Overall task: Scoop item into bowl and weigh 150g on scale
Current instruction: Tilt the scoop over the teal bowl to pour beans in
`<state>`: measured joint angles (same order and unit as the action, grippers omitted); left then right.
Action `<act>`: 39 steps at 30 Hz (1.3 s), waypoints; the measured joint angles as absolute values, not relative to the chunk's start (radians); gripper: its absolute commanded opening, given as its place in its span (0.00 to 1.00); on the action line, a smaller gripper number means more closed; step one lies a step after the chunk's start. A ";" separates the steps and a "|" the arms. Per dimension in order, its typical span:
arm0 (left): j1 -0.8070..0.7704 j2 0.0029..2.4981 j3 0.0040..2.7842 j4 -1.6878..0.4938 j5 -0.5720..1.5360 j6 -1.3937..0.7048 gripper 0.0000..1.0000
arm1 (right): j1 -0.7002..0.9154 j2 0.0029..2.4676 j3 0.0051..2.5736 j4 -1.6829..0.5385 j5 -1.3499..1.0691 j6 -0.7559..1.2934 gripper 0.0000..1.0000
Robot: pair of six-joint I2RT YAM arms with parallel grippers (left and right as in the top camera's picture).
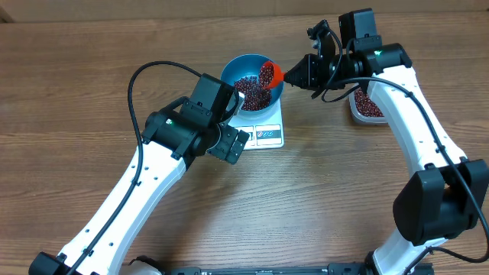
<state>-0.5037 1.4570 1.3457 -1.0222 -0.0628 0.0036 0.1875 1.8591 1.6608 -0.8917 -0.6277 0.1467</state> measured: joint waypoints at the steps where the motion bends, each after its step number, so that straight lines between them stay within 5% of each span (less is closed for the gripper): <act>1: -0.504 1.457 1.346 -1.022 -0.063 0.004 1.00 | 0.190 1.859 1.661 -0.891 -0.627 0.149 0.04; 39: -0.504 1.457 1.346 -1.022 -0.063 0.004 1.00 | 0.284 1.859 1.661 -0.891 -0.517 0.153 0.04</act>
<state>-0.5037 1.4570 1.3457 -1.0222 -0.0628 0.0036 0.2840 1.8591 1.6608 -0.8909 -0.5175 0.1532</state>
